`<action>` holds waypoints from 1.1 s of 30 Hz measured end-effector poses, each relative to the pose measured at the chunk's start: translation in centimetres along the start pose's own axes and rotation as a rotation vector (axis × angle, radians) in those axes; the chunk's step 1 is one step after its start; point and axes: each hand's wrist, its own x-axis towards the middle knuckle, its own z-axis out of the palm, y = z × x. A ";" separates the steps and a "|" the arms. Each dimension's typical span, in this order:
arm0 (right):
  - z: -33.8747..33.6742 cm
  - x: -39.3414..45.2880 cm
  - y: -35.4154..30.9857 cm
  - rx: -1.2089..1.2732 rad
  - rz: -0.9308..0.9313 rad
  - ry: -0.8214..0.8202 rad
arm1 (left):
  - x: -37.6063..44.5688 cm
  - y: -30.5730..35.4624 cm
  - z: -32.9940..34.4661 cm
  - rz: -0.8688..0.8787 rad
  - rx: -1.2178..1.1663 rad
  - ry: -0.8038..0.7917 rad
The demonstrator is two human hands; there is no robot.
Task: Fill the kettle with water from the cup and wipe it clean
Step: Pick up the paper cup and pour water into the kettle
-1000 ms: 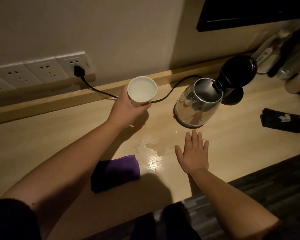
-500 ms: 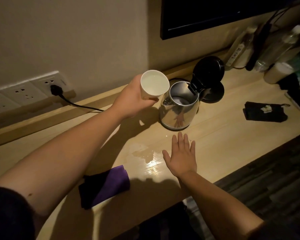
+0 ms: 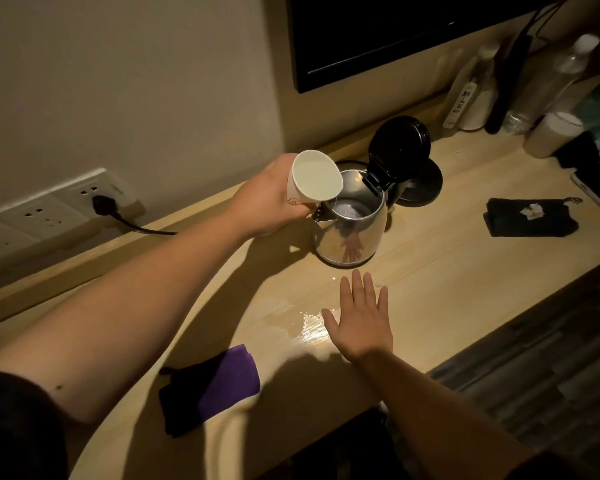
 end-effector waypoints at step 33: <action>1.3 0.4 0.1 0.115 -0.023 0.118 | 1.4 -0.1 -0.2 0.062 0.103 -0.033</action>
